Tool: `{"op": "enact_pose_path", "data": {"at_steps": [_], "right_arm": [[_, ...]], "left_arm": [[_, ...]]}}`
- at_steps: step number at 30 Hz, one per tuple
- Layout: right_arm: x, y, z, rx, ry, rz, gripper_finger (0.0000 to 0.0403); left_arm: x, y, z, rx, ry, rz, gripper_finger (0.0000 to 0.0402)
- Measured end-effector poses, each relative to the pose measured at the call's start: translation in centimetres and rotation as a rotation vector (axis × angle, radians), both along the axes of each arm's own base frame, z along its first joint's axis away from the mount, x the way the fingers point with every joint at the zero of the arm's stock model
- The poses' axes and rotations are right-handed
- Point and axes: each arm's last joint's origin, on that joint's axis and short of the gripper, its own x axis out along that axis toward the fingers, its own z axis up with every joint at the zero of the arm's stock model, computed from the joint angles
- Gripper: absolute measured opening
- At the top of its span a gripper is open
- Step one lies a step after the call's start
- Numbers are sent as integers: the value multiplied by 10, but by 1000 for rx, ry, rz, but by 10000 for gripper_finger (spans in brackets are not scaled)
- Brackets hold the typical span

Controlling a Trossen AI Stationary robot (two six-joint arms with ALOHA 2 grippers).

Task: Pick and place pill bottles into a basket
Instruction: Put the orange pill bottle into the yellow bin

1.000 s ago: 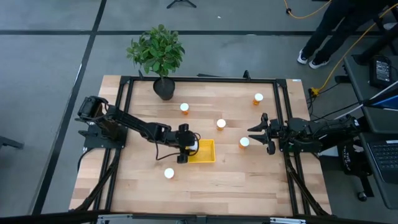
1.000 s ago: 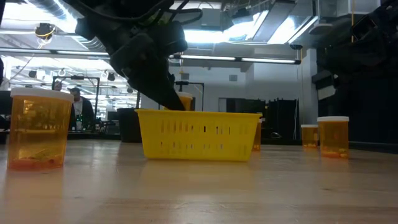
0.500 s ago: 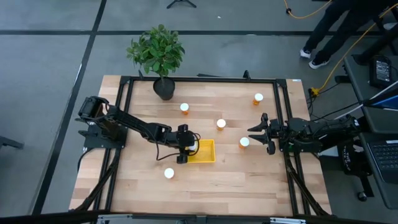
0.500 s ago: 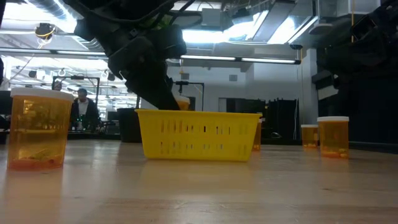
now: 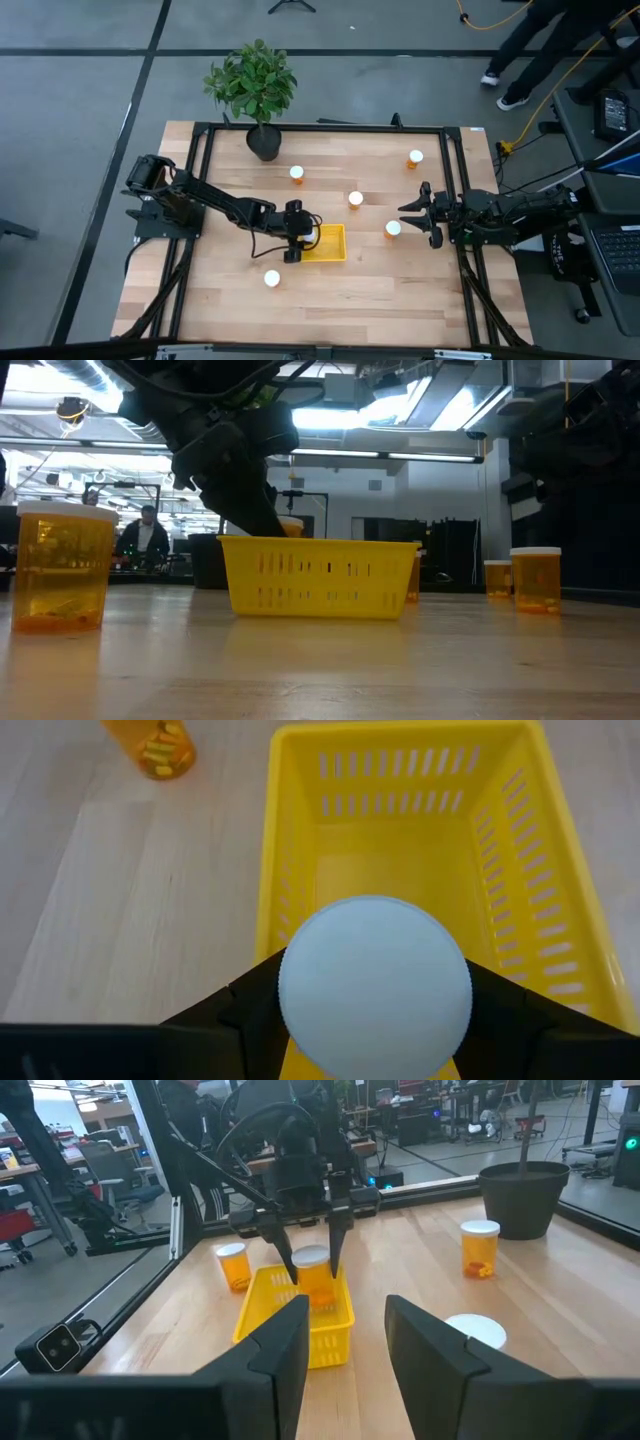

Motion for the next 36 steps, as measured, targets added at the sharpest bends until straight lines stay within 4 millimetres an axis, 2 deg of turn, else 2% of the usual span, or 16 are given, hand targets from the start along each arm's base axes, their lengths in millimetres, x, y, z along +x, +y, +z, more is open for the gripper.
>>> {"op": "enact_pose_path", "data": {"at_steps": [10,23,36], "right_arm": [[0,0,0,0,0,0,137],[0,0,0,0,0,0,137],[0,0,0,-4,0,0,137]], "left_arm": [[-2,0,-2,6,27,0,217],[-3,2,-3,53,41,22,253],[-2,2,-1,116,41,-23,247]]}}
